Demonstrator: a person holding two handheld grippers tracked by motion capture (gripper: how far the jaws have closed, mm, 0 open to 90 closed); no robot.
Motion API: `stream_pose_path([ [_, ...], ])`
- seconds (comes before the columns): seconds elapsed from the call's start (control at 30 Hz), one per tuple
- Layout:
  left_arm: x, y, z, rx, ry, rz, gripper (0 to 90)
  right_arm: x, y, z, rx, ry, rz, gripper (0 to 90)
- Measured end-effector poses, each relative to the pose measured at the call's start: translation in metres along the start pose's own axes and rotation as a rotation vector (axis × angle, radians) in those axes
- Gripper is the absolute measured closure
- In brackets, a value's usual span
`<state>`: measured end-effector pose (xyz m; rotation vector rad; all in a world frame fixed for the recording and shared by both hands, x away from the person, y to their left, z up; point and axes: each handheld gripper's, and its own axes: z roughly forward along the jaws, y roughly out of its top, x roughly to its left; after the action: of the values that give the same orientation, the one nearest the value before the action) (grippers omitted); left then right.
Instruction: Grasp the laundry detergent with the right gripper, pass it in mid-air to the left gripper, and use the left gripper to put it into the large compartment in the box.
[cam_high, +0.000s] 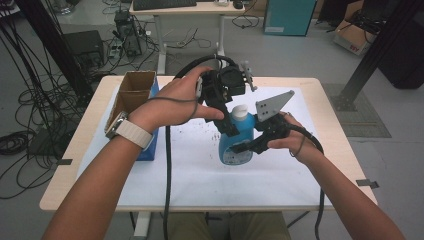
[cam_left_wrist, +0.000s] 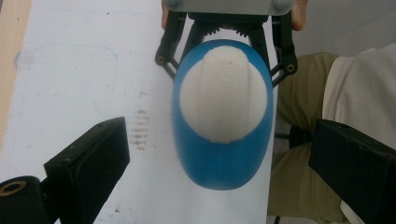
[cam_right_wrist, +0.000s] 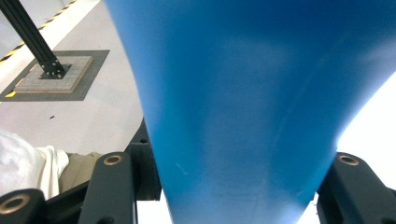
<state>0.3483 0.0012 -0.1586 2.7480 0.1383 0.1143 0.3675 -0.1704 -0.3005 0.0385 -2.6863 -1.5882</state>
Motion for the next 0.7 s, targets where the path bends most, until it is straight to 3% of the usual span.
stream_pose_path([
  [0.7,0.0000,-0.0008,0.0010,0.001,0.001,-0.001,5.6,-0.0002,-0.0016,-0.0001,-0.003,0.000,0.015,43.5],
])
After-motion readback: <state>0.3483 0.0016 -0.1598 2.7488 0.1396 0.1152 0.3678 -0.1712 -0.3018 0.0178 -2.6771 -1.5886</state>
